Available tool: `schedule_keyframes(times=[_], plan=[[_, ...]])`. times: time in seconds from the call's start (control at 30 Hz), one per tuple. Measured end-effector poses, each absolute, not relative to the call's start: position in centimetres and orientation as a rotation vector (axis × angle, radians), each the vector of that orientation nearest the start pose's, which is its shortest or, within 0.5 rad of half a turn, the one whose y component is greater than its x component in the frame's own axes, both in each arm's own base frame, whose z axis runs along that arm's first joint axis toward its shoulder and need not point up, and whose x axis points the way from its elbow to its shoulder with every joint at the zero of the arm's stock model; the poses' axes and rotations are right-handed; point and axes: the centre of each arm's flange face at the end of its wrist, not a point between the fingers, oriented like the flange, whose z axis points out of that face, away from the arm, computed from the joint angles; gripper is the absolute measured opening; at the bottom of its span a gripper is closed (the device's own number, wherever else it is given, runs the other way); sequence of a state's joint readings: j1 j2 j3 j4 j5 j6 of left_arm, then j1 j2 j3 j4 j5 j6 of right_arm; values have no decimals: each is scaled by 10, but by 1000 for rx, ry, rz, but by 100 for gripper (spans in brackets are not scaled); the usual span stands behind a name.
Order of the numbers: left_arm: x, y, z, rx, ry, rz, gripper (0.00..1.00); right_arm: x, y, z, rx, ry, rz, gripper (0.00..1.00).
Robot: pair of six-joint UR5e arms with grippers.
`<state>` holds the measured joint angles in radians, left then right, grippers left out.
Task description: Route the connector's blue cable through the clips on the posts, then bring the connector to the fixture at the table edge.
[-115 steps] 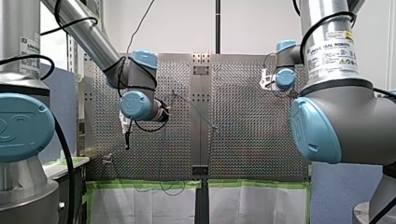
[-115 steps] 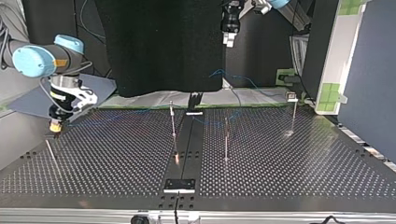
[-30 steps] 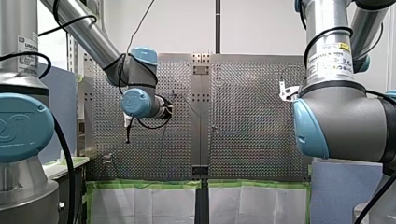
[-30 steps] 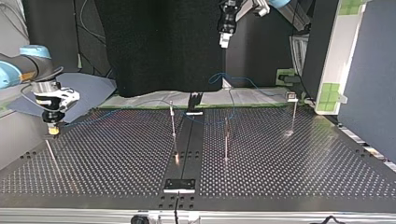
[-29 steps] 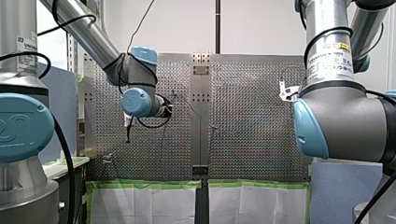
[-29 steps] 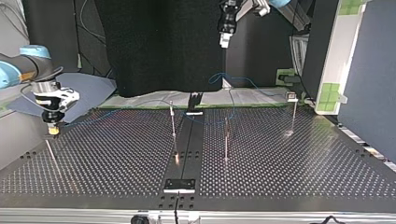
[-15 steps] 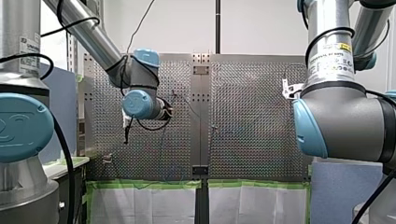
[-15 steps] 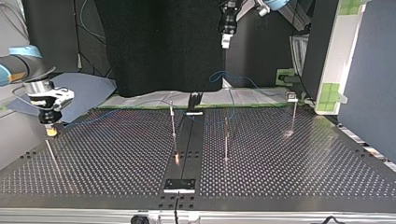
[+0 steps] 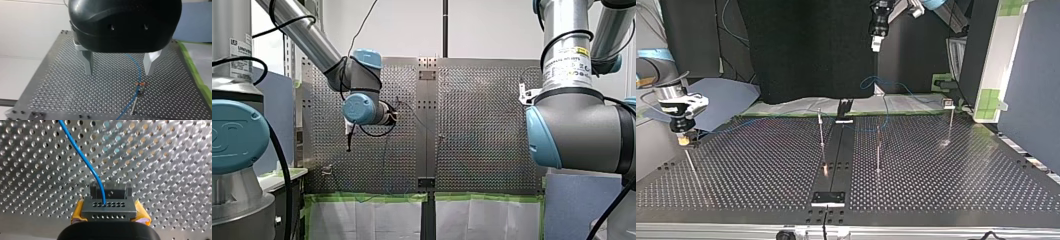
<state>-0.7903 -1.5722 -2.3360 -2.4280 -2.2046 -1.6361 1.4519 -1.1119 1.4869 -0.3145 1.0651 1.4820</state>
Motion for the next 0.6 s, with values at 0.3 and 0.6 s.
schedule_keyframes(times=[0.3,0.6], plan=[[199,-307,213,101,1611,-138,100,100,-654,296,1539,-977,1416,0],[198,-307,216,91,1605,-149,100,105,-656,298,1529,-940,1450,0]])
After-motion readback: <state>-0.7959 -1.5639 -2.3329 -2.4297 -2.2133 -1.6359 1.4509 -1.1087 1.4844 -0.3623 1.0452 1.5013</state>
